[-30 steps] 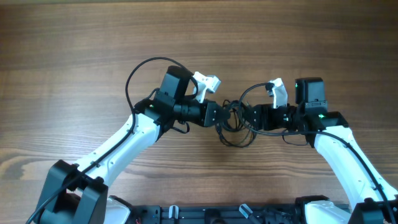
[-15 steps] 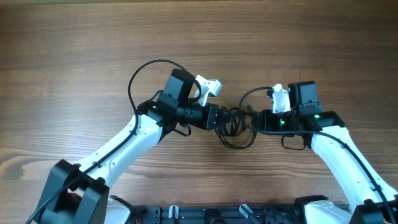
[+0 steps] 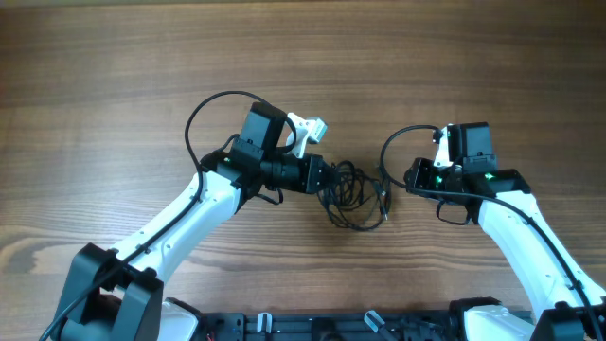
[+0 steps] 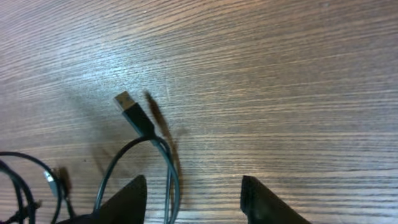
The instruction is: Untangle cables
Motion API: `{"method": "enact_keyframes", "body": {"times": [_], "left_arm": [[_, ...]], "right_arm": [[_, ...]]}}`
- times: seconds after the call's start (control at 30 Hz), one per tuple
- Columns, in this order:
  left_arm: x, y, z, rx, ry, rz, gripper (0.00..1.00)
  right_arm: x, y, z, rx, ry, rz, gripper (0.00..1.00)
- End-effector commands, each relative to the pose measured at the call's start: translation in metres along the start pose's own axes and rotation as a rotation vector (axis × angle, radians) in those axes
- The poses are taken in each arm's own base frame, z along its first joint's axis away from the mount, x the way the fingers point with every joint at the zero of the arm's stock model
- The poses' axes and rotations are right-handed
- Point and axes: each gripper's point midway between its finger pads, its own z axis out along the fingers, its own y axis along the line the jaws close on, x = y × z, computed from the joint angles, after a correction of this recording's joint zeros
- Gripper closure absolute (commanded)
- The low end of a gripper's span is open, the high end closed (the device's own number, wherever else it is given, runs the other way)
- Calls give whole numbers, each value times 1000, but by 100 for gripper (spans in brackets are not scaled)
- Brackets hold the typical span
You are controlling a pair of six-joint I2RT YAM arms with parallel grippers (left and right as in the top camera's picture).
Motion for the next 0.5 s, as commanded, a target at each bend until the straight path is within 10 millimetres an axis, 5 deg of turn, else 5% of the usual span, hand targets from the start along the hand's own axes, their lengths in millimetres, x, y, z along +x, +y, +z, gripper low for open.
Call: {"method": "enact_keyframes", "body": {"times": [0.0, 0.17, 0.47], "left_arm": [[-5, -8, -6, 13, -20, 37, 96], [0, -19, -6, 78, 7, 100, 96], [4, -28, -7, 135, 25, 138, 96]], "right_arm": [[7, 28, 1, -170, 45, -129, 47], [17, 80, -17, -496, 48, -348, 47], [24, 91, -25, -587, 55, -402, 50]]}}
